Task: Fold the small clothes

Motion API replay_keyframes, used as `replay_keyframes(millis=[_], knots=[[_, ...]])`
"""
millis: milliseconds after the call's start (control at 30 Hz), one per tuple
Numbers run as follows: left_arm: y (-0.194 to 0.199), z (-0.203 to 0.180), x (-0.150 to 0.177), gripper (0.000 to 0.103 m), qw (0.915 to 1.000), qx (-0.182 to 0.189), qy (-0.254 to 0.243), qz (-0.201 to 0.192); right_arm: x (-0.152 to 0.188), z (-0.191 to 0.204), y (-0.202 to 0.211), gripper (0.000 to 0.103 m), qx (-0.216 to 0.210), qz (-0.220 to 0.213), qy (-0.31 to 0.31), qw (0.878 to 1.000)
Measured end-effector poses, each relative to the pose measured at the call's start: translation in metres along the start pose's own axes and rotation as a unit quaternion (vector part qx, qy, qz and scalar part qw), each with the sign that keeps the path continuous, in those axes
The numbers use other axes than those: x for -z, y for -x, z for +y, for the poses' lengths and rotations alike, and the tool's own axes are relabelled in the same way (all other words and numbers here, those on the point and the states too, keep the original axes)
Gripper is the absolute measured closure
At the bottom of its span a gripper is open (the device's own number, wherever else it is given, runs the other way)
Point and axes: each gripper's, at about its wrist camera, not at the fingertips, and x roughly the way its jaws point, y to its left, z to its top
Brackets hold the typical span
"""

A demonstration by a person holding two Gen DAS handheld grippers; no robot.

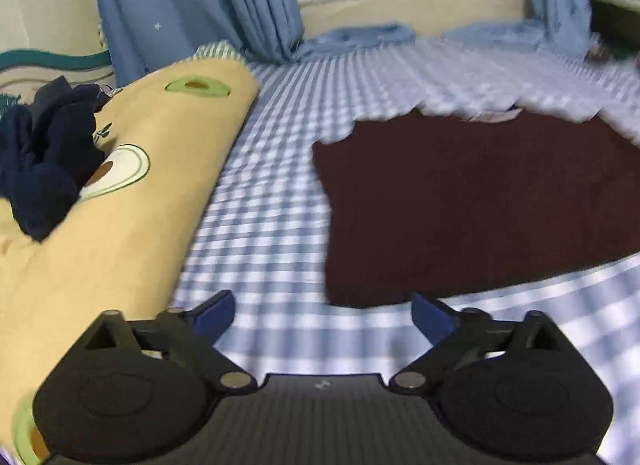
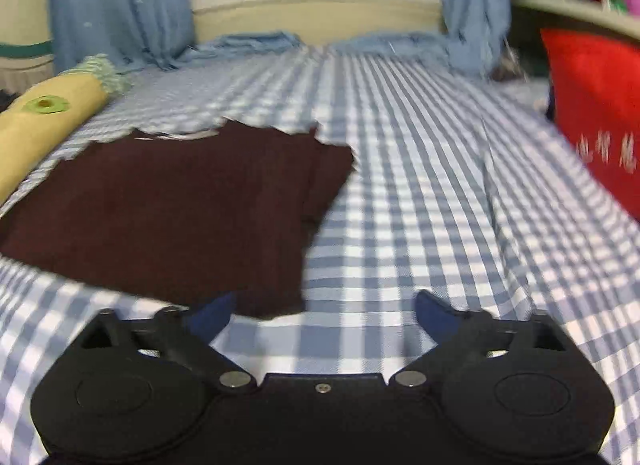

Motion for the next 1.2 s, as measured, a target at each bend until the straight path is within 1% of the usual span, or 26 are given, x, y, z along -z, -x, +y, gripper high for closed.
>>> replay_keyframes(millis=[100,233,300,367,400,500,533,700,800,933,1067,1200], knots=[[0.038,-0.02,0.009,0.001,0.9987,0.035,0.029,-0.021,0.006,0.024,0.03,0.001,-0.018,-0.025,0.02,0.999],[0.075,-0.045,0.017,0.001,0.996,0.058,0.056,-0.038,0.009,0.059,0.057,0.001,-0.03,-0.047,0.046,0.997],[0.09,-0.057,0.022,0.001,0.9943,0.073,0.067,-0.039,0.013,0.077,0.064,0.001,-0.017,-0.057,0.069,0.996],[0.098,-0.068,0.025,0.001,0.9938,0.072,0.07,-0.048,0.017,0.088,0.066,0.001,0.005,-0.053,0.072,0.996],[0.101,-0.074,0.026,0.001,0.9938,0.073,0.067,-0.05,0.018,0.091,0.065,0.001,0.005,-0.049,0.069,0.996],[0.102,-0.085,0.028,0.001,0.9931,0.092,0.06,-0.041,0.019,0.096,0.064,0.001,-0.019,-0.046,0.055,0.997],[0.1,-0.088,0.029,0.001,0.9931,0.093,0.06,-0.038,0.019,0.097,0.063,0.001,-0.019,-0.046,0.052,0.997],[0.095,-0.096,0.029,0.001,0.9934,0.095,0.056,-0.032,0.017,0.099,0.064,0.001,-0.018,-0.047,0.044,0.998],[0.091,-0.094,0.03,0.001,0.9933,0.093,0.062,-0.03,0.016,0.099,0.064,0.001,-0.014,-0.048,0.04,0.998],[0.088,-0.088,0.03,0.001,0.9922,0.1,0.069,-0.025,0.017,0.098,0.062,0.001,-0.011,-0.044,0.036,0.998],[0.087,-0.085,0.032,0.001,0.9925,0.096,0.07,-0.026,0.017,0.099,0.062,0.001,-0.01,-0.045,0.038,0.998],[0.085,-0.082,0.034,0.001,0.9917,0.1,0.078,-0.022,0.016,0.099,0.064,0.001,-0.008,-0.054,0.034,0.998]])
